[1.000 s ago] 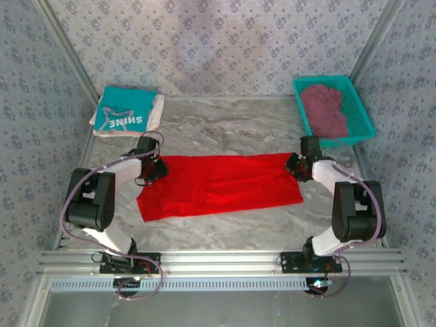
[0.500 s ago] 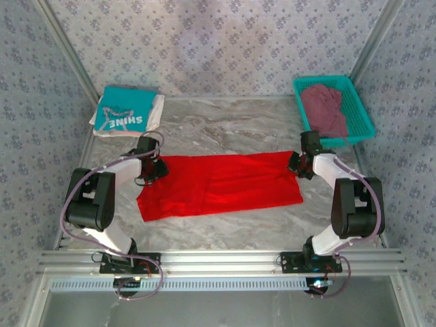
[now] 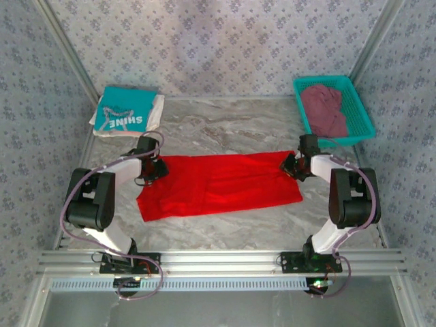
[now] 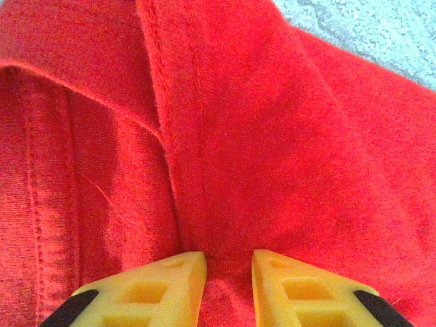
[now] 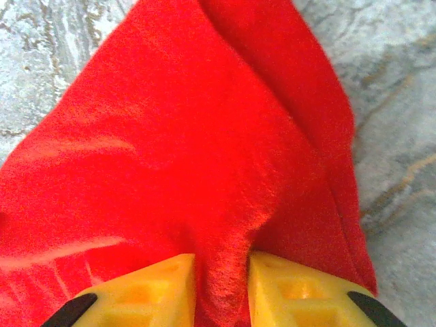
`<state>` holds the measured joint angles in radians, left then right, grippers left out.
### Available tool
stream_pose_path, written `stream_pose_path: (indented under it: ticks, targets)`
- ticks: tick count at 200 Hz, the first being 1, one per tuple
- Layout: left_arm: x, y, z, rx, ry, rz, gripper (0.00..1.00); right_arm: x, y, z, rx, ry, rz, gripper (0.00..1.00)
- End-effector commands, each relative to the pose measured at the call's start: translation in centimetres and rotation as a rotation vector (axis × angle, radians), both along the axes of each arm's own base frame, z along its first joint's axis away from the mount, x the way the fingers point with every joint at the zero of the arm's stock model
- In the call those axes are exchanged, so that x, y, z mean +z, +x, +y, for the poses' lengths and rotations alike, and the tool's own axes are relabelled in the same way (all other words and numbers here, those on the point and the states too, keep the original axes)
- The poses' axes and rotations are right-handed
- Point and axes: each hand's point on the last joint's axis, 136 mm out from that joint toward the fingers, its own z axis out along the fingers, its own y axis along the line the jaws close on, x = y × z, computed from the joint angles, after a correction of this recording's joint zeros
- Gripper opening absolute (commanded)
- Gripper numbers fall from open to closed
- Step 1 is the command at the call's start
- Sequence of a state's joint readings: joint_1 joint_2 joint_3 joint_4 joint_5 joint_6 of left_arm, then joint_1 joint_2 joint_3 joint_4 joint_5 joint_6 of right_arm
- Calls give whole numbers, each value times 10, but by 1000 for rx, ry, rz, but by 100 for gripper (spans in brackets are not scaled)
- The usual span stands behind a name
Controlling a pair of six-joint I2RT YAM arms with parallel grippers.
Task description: Fold and stack the t-shirts
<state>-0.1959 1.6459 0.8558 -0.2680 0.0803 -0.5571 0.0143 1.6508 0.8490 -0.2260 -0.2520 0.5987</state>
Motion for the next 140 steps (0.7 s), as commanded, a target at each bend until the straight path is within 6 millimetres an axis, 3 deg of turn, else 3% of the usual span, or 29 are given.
stream_pose_path:
  ticks: [1,29,108,123,140]
  targets:
    - [-29,-27,10,0,34,129,27,-5,2,7,-1,30,3,24]
    - [-28,-28,11,-1,40,132,27,-5,-1,1,-17,-3,-1,11]
    - [-28,-28,12,0,46,131,27,25,-9,-30,-70,-98,-21,8]
    - [-29,-28,12,0,47,133,26,25,-12,-33,-66,-105,-14,1]
    - [-28,-27,12,-1,47,131,26,20,-15,-36,-67,-106,5,5]
